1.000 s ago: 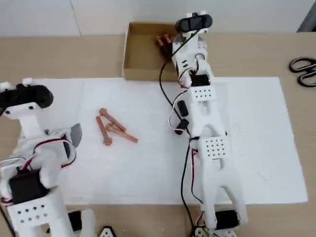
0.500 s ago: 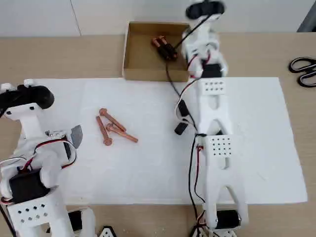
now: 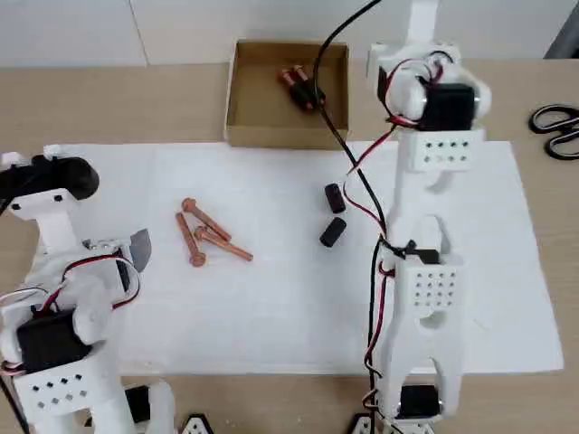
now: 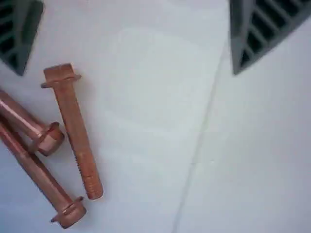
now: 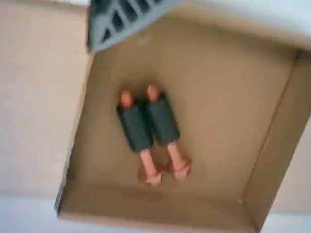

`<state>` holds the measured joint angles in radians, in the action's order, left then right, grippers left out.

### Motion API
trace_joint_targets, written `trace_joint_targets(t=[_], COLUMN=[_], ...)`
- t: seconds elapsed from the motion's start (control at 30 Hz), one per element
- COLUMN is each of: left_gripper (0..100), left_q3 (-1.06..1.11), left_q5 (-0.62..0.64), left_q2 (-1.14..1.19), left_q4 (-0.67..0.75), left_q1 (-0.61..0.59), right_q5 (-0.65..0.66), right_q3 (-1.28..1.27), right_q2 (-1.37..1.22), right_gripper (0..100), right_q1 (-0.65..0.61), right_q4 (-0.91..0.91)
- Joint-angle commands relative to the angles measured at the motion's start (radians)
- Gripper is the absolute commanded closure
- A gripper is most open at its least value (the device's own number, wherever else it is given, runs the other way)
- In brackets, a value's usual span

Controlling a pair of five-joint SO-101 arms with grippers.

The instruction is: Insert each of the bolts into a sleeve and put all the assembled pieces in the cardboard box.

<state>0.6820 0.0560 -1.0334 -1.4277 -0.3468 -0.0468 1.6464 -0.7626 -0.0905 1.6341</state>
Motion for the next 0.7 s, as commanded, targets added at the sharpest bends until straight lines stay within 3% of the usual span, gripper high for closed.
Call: trace_joint_targets(t=[0.0,0.27,0.67], left_gripper=[74,74,74], left_q3=[-0.007,-0.005,-0.004], left_q5=[-0.005,-0.003,-0.008], left_q2=[-0.015,-0.015,-0.015], left_q4=[-0.005,-0.006,-0.049], left_q1=[-0.003,-0.003,-0.003], right_q5=[0.009,0.011,0.006], right_q3=[0.029,-0.204,-1.215], right_q2=[0.13,0.375,0.934], right_gripper=[81.1,81.1,81.1], right_q1=[0.01,0.022,0.045], right_q4=[0.051,0.061,0.053])
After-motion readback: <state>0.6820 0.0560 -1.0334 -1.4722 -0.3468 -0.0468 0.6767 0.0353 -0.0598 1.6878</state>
